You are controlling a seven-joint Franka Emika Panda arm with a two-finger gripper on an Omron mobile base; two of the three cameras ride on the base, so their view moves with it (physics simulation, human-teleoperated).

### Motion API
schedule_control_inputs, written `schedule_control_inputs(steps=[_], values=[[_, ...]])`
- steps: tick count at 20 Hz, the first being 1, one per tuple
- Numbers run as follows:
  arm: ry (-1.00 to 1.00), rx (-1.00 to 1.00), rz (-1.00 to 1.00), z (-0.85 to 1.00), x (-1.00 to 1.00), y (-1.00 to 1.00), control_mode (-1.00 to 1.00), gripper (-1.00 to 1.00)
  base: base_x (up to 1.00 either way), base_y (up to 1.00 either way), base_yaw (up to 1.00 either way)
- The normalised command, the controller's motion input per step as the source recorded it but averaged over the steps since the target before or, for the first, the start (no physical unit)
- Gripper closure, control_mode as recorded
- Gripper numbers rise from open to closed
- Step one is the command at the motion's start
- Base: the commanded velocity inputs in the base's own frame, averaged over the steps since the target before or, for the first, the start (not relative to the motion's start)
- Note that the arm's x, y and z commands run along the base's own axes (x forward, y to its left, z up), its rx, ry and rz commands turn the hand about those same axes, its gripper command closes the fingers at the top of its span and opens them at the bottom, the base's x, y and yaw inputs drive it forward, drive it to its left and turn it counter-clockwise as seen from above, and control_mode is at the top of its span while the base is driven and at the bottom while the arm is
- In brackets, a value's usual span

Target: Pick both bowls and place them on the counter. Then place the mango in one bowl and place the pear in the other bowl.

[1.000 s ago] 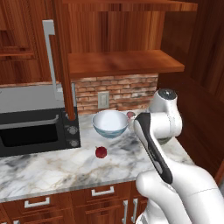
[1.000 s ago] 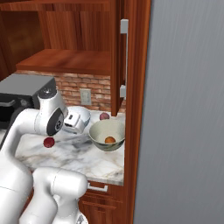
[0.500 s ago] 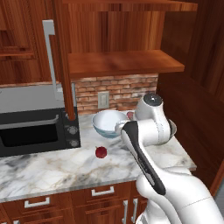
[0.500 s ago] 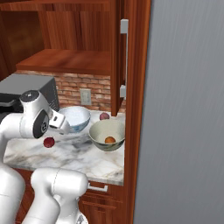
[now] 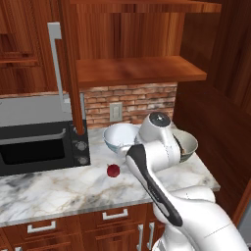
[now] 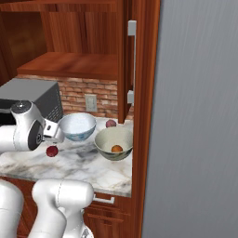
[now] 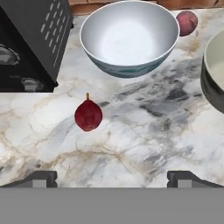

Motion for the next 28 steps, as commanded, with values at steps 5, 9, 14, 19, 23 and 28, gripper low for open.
schedule_control_inputs(steps=[5, 9, 14, 19, 23, 28], values=[[-0.01, 0.00, 0.14, -0.12, 0.00, 0.28, -1.00, -1.00, 0.00, 0.00, 0.00], [-0.01, 0.00, 0.12, -0.12, 0.01, 0.18, -1.00, -1.00, 0.00, 0.00, 0.00], [-0.03, 0.00, 0.08, -0.10, 0.13, 0.20, -1.00, -1.00, 0.00, 0.00, 0.00], [0.00, 0.00, -0.01, -0.22, 0.20, 0.16, -1.00, -1.00, 0.00, 0.00, 0.00], [0.00, 0.00, -0.09, -0.32, 0.32, 0.09, -1.00, -1.00, 0.00, 0.00, 0.00], [0.00, 0.00, -0.09, -0.29, 0.30, 0.04, -1.00, -1.00, 0.00, 0.00, 0.00]])
